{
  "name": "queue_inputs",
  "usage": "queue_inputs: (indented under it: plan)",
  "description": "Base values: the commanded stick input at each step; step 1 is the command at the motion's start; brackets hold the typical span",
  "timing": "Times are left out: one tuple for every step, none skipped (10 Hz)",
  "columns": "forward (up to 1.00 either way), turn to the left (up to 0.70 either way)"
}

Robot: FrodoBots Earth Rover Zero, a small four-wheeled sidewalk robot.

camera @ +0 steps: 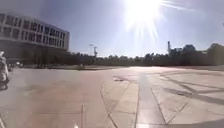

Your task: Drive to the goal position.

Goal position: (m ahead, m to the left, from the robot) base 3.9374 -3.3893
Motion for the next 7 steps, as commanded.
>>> queue_inputs:
  plan:
    - [0.70,0.14]
    - [0.70,0.14]
    - [0.70,0.14]
    - [0.70,0.14]
    - [0.70,0.14]
    - [0.70,0.14]
    - [0.70,0.14]
